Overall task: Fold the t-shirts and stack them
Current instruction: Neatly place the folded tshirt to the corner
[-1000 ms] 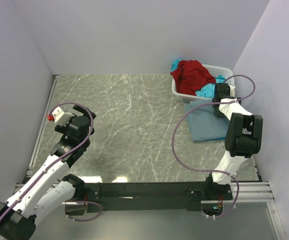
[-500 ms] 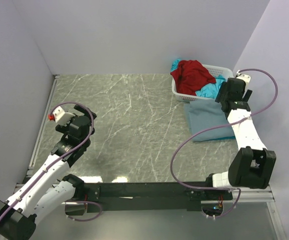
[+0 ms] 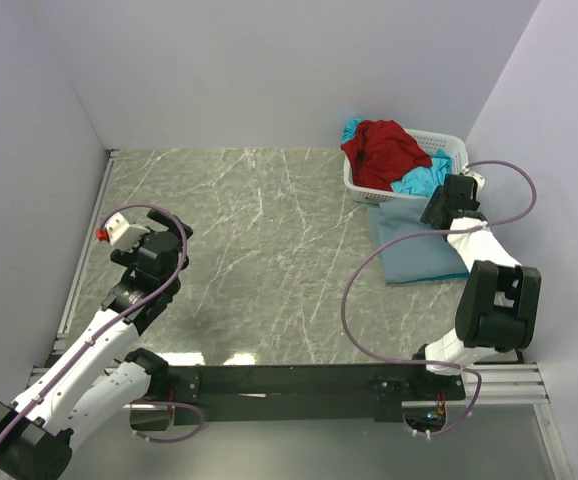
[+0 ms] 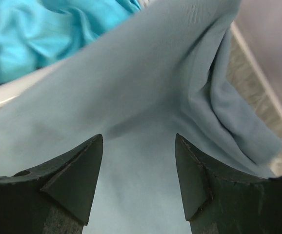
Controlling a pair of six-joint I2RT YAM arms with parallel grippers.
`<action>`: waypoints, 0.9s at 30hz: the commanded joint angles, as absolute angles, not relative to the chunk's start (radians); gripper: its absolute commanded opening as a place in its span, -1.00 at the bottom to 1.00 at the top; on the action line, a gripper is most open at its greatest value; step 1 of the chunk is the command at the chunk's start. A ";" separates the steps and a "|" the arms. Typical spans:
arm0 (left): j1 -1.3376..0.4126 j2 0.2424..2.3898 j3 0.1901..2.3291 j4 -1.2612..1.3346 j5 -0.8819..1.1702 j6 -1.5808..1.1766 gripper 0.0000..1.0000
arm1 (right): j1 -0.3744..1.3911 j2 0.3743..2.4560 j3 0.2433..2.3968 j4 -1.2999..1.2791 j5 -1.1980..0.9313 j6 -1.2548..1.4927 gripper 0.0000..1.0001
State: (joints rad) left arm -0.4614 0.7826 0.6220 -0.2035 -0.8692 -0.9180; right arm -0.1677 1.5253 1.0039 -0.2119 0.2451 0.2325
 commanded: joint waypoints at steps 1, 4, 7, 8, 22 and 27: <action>-0.457 0.781 0.652 -0.192 -0.879 -0.897 0.99 | -0.202 1.600 0.994 -0.152 0.206 0.287 0.35; -0.457 0.779 0.658 -0.209 -0.902 -0.905 0.99 | -0.213 1.635 0.970 -0.144 0.195 0.308 0.37; -0.456 0.770 0.650 -0.199 -0.905 -0.899 0.99 | -0.228 1.663 0.942 -0.162 0.183 0.339 0.39; -0.456 0.767 0.647 -0.193 -0.902 -0.897 0.99 | -0.233 1.663 0.928 -0.175 0.184 0.347 0.36; -0.453 0.782 0.655 -0.195 -0.904 -0.893 0.99 | -0.278 1.520 0.793 -0.365 0.176 0.454 0.43; -0.451 0.781 0.658 -0.202 -0.896 -0.893 0.99 | -0.278 1.407 0.851 -0.425 0.166 0.425 0.46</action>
